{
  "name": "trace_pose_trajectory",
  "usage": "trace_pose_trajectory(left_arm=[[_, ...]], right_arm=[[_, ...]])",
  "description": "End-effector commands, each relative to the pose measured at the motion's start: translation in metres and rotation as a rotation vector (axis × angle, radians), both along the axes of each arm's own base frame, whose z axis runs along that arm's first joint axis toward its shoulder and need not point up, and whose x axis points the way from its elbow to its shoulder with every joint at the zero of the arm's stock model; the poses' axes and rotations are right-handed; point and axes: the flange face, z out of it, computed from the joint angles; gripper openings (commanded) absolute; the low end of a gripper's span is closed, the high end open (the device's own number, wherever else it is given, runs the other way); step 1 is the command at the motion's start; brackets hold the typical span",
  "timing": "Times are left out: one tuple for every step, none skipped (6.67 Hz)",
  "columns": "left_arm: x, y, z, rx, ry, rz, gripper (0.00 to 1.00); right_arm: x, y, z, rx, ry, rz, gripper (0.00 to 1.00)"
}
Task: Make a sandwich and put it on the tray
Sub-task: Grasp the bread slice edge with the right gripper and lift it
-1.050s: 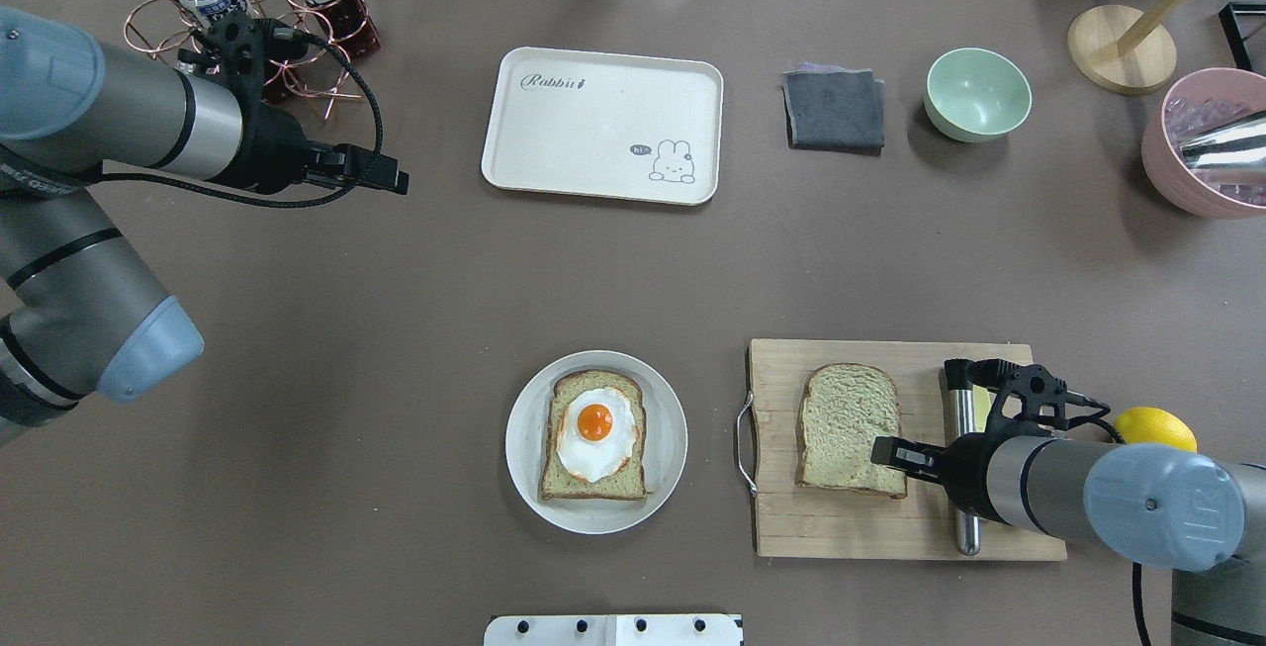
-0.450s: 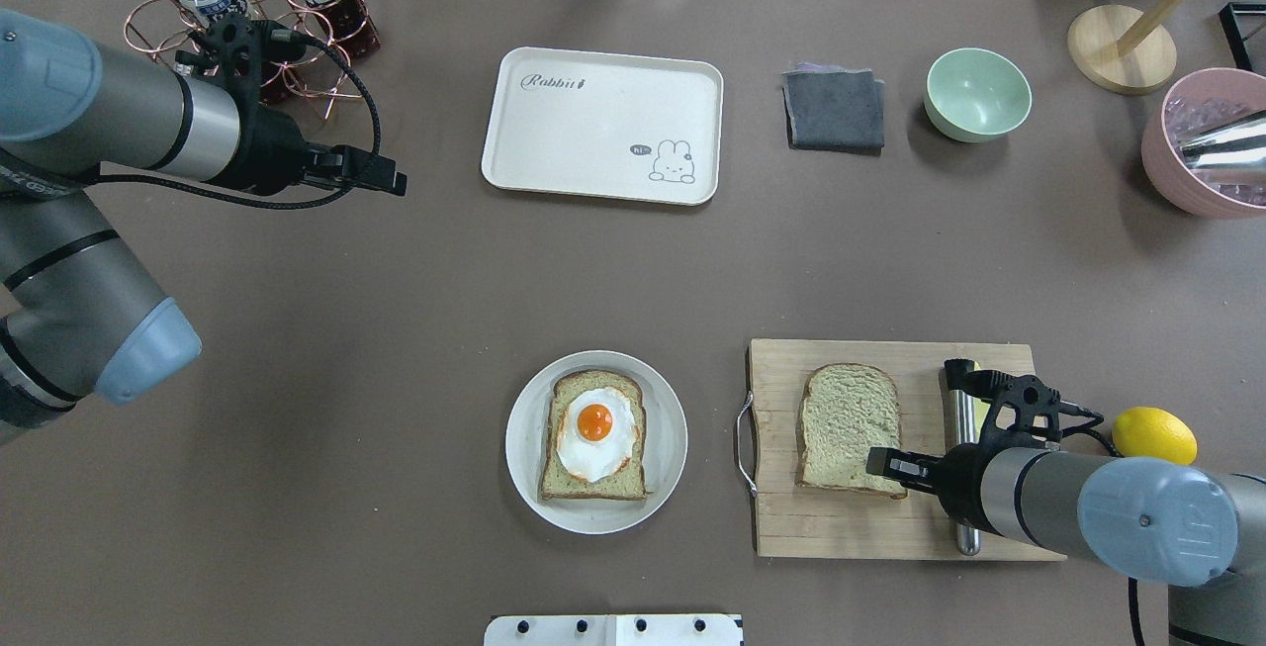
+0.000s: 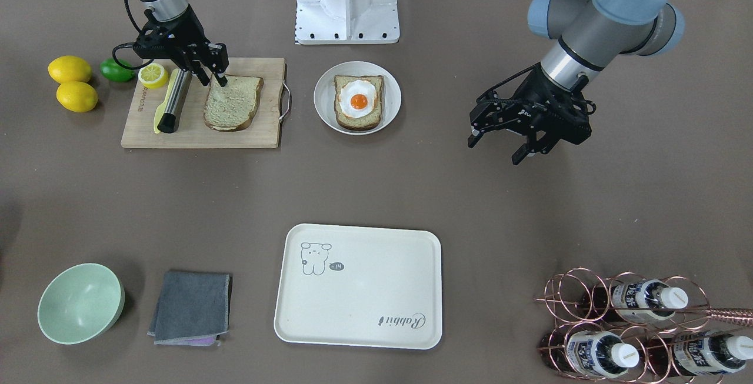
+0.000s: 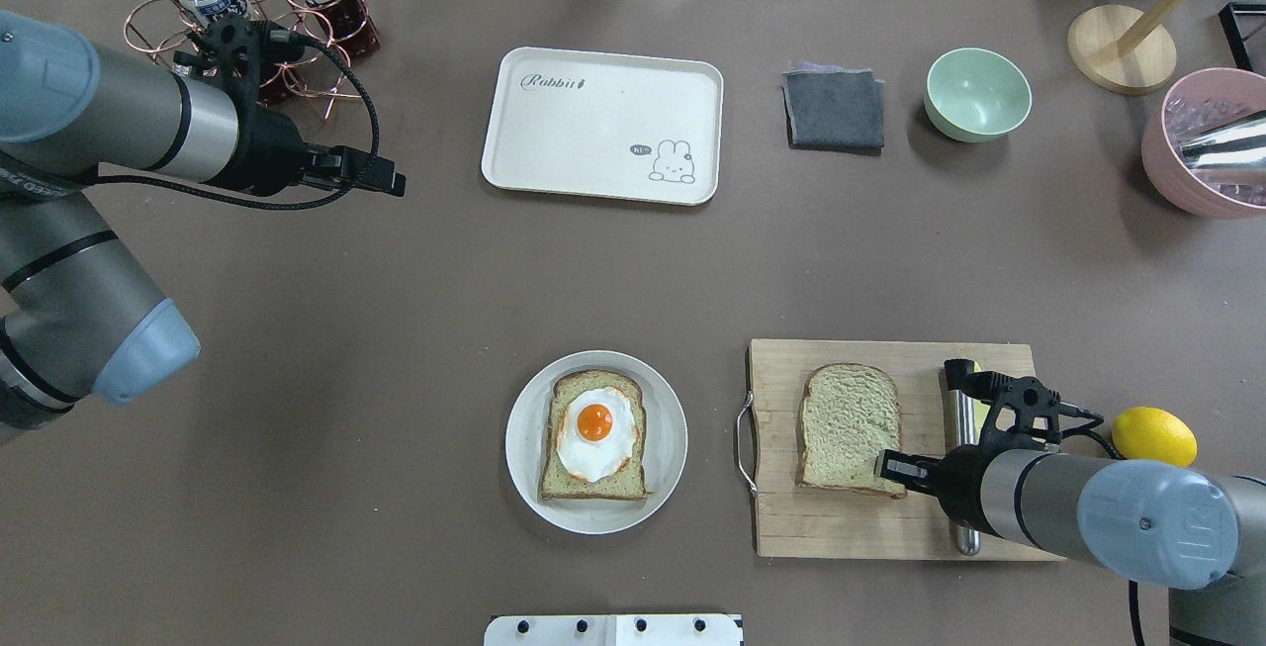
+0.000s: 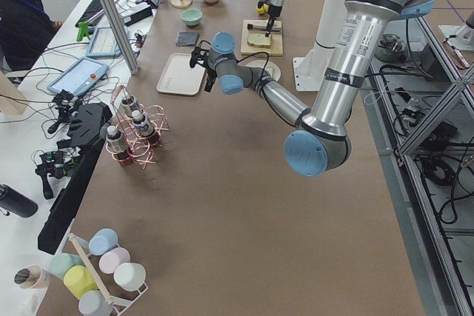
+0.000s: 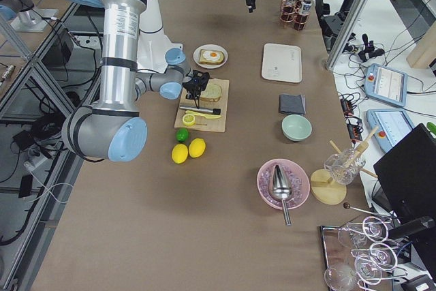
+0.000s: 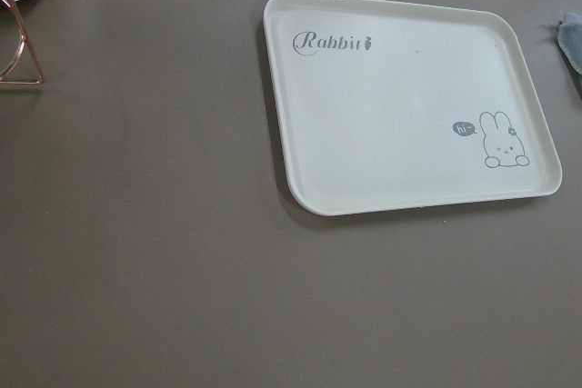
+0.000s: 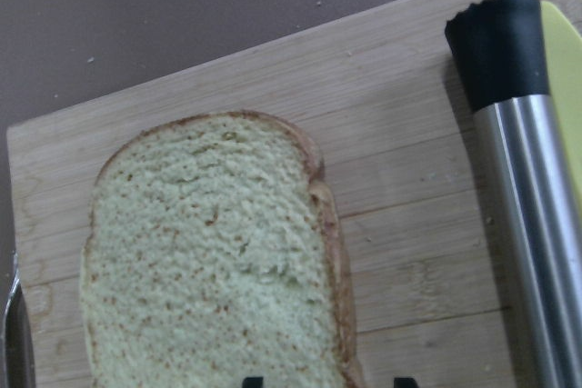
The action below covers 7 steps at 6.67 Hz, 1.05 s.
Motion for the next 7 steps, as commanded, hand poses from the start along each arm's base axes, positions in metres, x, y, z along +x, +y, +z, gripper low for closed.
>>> trace_pose_trajectory(left_arm=[[0.0, 0.0, 0.0, 0.0, 0.0, 0.0, 0.98], [0.0, 0.0, -0.001, 0.003, 0.001, 0.001, 0.98], [0.0, 0.0, -0.001, 0.001, 0.001, 0.0, 0.98], [0.0, 0.0, -0.001, 0.001, 0.001, 0.0, 0.98], [-0.001, 0.0, -0.001, 0.002, 0.002, -0.002, 0.98], [-0.001, 0.001, -0.001, 0.002, 0.002, 0.0, 0.98], [-0.001, 0.001, -0.001, 0.002, 0.002, 0.0, 0.98]], right_arm=[[0.001, -0.001, -0.001, 0.002, -0.002, 0.002, 0.0], [0.01, -0.007, -0.013, 0.005, -0.024, 0.01, 0.0], [0.023, -0.022, -0.024, -0.003, -0.05, 0.025, 0.0], [0.035, -0.04, -0.029, -0.025, -0.069, 0.026, 0.0], [0.048, -0.052, -0.041, -0.017, -0.095, 0.012, 0.0], [0.048, -0.063, -0.061, -0.015, -0.145, 0.003, 0.0], [0.042, -0.067, -0.079, -0.004, -0.182, -0.005, 0.0]])
